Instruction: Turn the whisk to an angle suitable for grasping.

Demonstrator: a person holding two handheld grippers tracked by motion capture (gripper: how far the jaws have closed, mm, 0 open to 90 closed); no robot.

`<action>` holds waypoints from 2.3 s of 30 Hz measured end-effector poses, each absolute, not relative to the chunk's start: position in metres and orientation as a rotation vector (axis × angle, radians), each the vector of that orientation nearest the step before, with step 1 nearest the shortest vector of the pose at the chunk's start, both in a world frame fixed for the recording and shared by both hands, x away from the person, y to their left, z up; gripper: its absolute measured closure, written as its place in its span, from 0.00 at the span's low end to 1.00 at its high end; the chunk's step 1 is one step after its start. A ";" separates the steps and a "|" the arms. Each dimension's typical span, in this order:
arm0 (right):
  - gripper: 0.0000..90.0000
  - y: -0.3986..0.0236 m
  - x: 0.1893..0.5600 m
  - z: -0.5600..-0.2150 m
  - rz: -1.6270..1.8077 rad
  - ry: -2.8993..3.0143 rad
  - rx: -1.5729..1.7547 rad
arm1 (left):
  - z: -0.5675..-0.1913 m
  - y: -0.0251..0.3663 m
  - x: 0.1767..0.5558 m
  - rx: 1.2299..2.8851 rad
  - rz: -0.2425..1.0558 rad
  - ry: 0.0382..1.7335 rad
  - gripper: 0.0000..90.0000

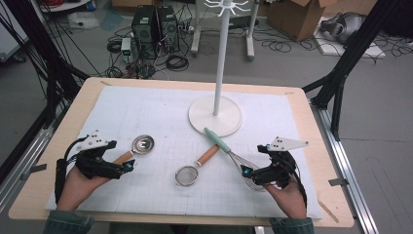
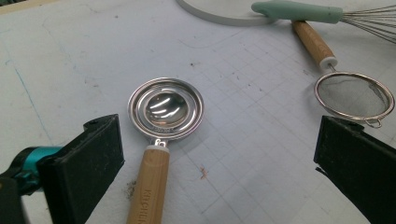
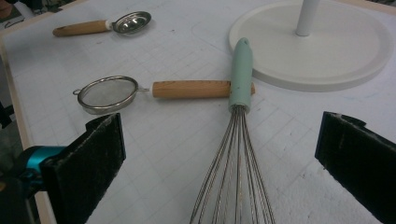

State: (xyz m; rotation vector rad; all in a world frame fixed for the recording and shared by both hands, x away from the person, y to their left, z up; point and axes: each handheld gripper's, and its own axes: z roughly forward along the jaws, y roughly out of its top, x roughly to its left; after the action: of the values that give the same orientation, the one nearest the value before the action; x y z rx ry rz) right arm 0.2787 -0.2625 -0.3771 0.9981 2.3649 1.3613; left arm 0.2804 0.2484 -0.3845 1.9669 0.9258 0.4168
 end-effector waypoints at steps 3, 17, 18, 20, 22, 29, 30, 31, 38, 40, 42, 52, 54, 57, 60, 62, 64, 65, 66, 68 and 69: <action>0.00 -0.264 0.280 -0.375 1.336 2.372 1.007 | -0.383 0.249 0.280 1.963 0.421 0.925 0.02; 0.01 -0.256 0.314 -0.363 1.263 2.476 1.026 | -0.383 0.252 0.281 1.956 0.418 0.929 0.02; 0.01 -0.255 0.316 -0.363 1.256 2.484 1.028 | -0.383 0.252 0.281 1.957 0.418 0.927 0.02; 0.01 -0.254 0.319 -0.363 1.253 2.491 1.031 | -0.382 0.252 0.281 1.952 0.418 0.930 0.02; 0.01 -0.252 0.325 -0.364 1.233 2.507 1.028 | -0.382 0.252 0.281 1.951 0.417 0.929 0.02; 0.21 -0.248 0.345 -0.367 1.199 2.586 1.024 | -0.383 0.251 0.281 1.954 0.413 0.930 0.02; 0.18 -0.244 0.351 -0.369 1.155 2.606 1.041 | -0.383 0.251 0.282 1.955 0.413 0.929 0.02; 0.18 -0.243 0.354 -0.371 1.144 2.615 1.044 | -0.383 0.252 0.282 1.954 0.412 0.930 0.02; 0.19 -0.233 0.376 -0.382 1.054 2.698 1.106 | -0.385 0.251 0.282 1.955 0.411 0.929 0.02; 0.20 -0.230 0.381 -0.383 1.030 2.727 1.133 | -0.385 0.251 0.283 1.957 0.410 0.926 0.02; 0.20 -0.228 0.383 -0.385 1.036 2.729 1.136 | -0.385 0.251 0.282 1.956 0.411 0.925 0.02; 0.33 -0.209 0.395 -0.395 0.970 2.822 1.160 | -0.385 0.253 0.283 1.951 0.411 0.928 0.02; 0.35 -0.207 0.395 -0.397 0.968 2.831 1.174 | -0.385 0.253 0.283 1.952 0.411 0.927 0.02; 0.40 -0.205 0.397 -0.400 0.963 2.843 1.183 | -0.385 0.252 0.283 1.955 0.411 0.927 0.02; 0.43 -0.203 0.398 -0.402 0.957 2.850 1.189 | -0.385 0.252 0.283 1.956 0.411 0.925 0.02; 0.47 -0.201 0.399 -0.404 0.948 2.857 1.177 | -0.385 0.252 0.283 1.953 0.411 0.926 0.02; 0.50 -0.200 0.399 -0.405 0.925 2.865 1.184 | -0.385 0.253 0.283 1.952 0.411 0.927 0.02; 0.51 -0.199 0.399 -0.406 0.918 2.865 1.182 | -0.385 0.253 0.283 1.952 0.411 0.927 0.02; 0.52 -0.198 0.400 -0.407 0.910 2.868 1.188 | -0.385 0.253 0.283 1.953 0.411 0.927 0.02; 0.55 -0.198 0.400 -0.409 0.901 2.872 1.192 | -0.385 0.253 0.283 1.954 0.411 0.927 0.02; 0.56 -0.197 0.400 -0.409 0.894 2.870 1.199 | -0.385 0.253 0.283 1.953 0.412 0.927 0.02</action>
State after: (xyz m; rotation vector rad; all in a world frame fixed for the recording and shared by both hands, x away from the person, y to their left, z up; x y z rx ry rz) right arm 0.4002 -0.1972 -0.4094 1.1988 2.8704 0.8939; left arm 0.2830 0.2525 -0.3854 1.9535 0.9274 0.4116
